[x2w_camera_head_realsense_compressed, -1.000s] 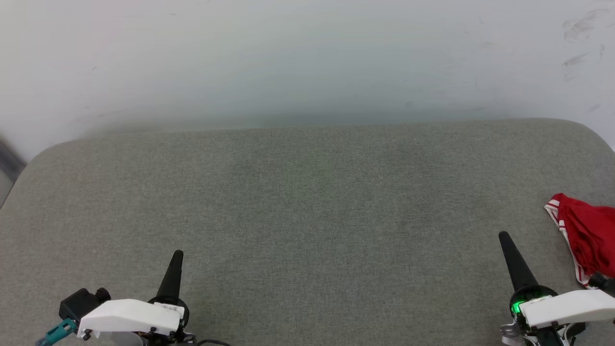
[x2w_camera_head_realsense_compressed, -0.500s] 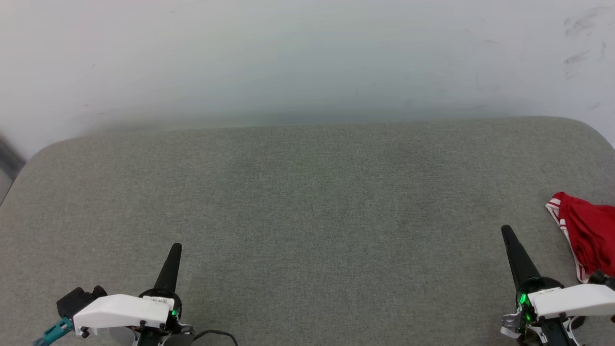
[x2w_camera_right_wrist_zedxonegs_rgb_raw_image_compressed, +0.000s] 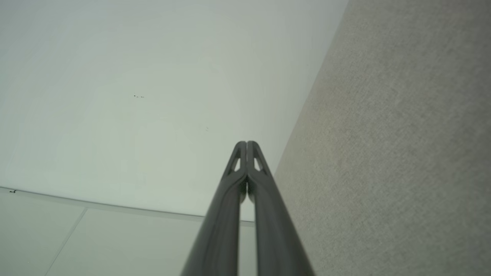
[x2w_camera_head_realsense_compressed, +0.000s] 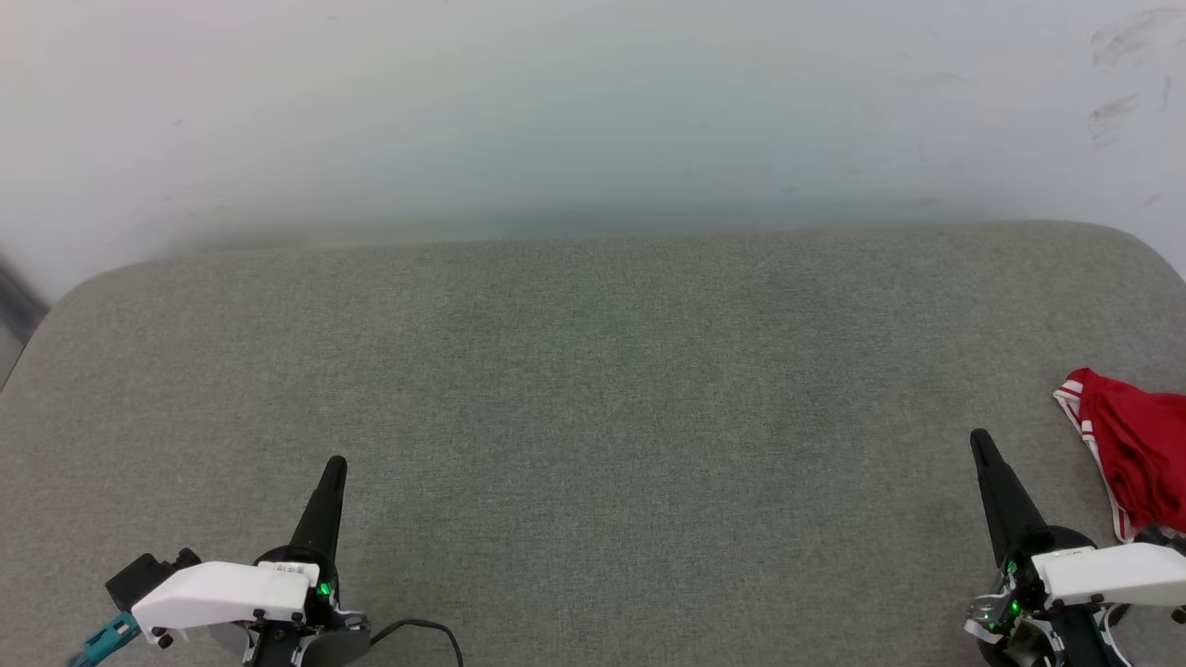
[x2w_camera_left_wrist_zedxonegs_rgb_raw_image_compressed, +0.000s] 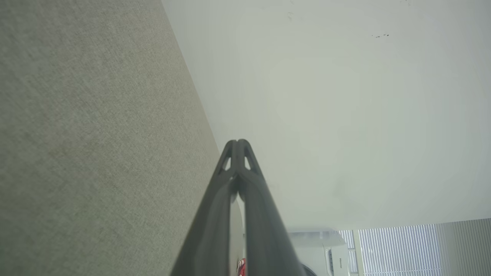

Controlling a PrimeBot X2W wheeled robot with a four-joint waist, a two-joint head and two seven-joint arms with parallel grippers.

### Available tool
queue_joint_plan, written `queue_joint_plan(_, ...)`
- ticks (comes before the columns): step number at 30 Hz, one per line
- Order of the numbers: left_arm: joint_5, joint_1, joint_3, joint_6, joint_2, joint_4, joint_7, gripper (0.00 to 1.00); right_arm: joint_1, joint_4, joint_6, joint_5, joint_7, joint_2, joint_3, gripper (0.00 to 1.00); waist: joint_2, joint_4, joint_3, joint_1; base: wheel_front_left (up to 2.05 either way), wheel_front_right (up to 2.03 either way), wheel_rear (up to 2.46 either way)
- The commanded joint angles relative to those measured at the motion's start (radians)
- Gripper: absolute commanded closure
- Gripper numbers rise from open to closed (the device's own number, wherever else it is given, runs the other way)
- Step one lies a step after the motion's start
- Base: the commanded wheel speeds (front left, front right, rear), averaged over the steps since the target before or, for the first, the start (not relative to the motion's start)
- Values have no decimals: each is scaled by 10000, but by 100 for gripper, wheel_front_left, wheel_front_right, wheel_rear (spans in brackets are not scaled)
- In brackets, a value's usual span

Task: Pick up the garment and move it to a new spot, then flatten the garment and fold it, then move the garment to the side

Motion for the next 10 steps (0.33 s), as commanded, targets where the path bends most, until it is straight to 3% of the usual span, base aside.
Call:
queue_joint_plan(1, -249, -202, 91, -81, -27, 24, 97, 100, -207, 56, -1, 283, 26, -13, -30, 100, 0, 1, 9, -1, 0, 0, 0)
queue_joint_plan(10, -773, -290, 252, -203, -112, 112, 258, 100, -311, 248, -2, 874, 67, 5, -71, 100, 0, 3, 42, -1, 0, 0, 0)
